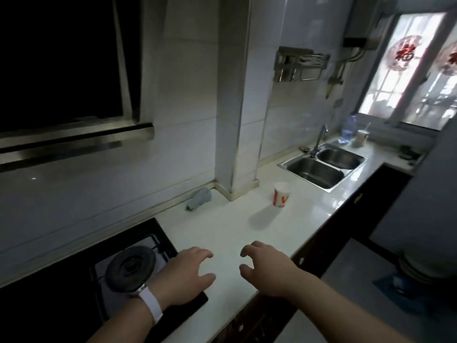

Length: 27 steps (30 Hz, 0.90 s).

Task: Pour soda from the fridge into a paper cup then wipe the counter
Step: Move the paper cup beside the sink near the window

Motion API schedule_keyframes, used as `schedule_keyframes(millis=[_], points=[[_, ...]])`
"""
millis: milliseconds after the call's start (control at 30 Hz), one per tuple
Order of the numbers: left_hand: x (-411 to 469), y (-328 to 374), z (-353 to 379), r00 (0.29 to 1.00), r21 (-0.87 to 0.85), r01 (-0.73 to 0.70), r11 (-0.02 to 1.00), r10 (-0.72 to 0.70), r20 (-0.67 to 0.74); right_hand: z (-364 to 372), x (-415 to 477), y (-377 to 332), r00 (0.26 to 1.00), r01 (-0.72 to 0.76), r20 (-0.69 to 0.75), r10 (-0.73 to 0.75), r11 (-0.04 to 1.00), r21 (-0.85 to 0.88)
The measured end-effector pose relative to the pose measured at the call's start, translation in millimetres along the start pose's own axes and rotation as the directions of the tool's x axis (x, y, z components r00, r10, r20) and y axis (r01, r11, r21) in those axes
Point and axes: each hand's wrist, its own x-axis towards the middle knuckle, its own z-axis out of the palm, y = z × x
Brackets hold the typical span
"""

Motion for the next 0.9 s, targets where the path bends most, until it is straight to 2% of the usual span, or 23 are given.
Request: schedule_keyframes(millis=[267, 433, 633, 900], points=[[116.3, 35.6, 16.4, 0.979, -0.008, -0.153, 0.988, 0.152, 0.137, -25.3, 22.7, 77.9, 0.975, -0.215, -0.047, 0.216, 0.976, 0.019], [171.1, 56.9, 28.1, 0.964, 0.009, -0.187, 0.982, 0.182, 0.196, -33.2, 38.3, 132.7, 0.946, -0.309, -0.076, 0.315, 0.947, 0.085], [232.0, 87.6, 51.6, 0.964, -0.008, -0.158, 0.987, 0.156, 0.214, -30.6, 70.3, 202.9, 0.949, -0.304, -0.045, 0.311, 0.945, 0.120], [318.3, 149.4, 80.5, 0.982, 0.057, -0.033, 0.998, 0.022, 0.189, -52.3, 126.6, 326.5, 0.982, -0.188, -0.008, 0.189, 0.980, 0.069]])
